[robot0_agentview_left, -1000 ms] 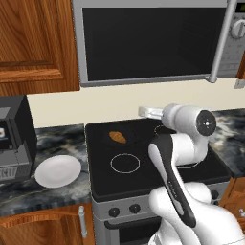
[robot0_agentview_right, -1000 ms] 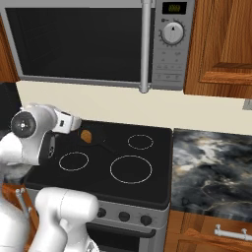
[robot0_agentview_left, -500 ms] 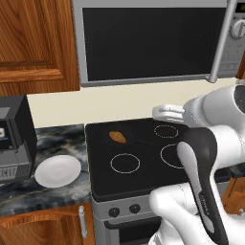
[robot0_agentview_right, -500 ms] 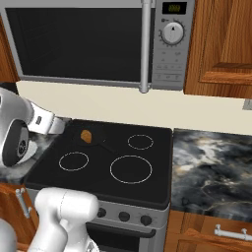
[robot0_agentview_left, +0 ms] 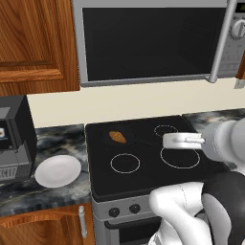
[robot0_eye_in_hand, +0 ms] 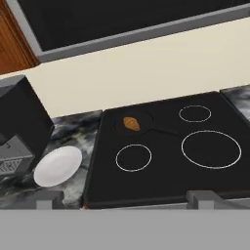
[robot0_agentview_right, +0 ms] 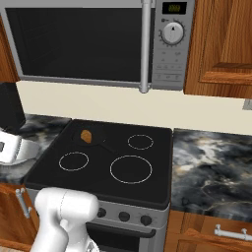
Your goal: Pick the croissant and place it on the pan. Then turn on the stove to warm the croissant.
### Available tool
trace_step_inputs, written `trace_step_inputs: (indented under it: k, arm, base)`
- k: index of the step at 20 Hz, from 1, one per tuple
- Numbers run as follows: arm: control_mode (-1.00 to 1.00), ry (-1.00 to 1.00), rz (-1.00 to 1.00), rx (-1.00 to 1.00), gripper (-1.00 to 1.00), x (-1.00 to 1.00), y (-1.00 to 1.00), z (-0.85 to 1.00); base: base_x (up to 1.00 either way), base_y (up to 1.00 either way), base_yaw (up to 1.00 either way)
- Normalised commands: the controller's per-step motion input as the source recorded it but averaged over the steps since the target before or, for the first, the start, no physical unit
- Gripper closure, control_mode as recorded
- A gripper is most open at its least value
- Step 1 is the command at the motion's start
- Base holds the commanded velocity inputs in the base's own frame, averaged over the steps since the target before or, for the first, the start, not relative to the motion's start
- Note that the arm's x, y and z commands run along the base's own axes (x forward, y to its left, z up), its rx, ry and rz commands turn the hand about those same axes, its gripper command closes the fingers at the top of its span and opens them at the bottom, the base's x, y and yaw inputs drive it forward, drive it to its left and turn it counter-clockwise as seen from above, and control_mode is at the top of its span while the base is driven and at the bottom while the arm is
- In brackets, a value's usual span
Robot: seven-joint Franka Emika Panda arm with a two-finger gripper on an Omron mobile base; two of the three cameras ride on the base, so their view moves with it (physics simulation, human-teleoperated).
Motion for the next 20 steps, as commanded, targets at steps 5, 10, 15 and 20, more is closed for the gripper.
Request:
trace_step_inputs:
  k: [5, 10, 15, 20]
  arm:
    - [-1.00, -0.39, 0.03, 0.00, -1.00, -0.48, 0.35, -0.60]
    - [-1.00, -0.38, 0.05, 0.00, -1.00, -0.05, 0.45, -0.68]
    - [-1.00, -0.35, 0.05, 0.00, -1.00, 0.08, 0.48, -0.84]
    - [-1.00, -0.30, 0.07, 0.00, -1.00, 0.33, 0.42, -1.00]
  base:
    - [0.00, 0.00, 0.00]
    - [0.00, 0.00, 0.00]
    - [0.00, 0.00, 0.00]
    - [0.00, 0.00, 0.00]
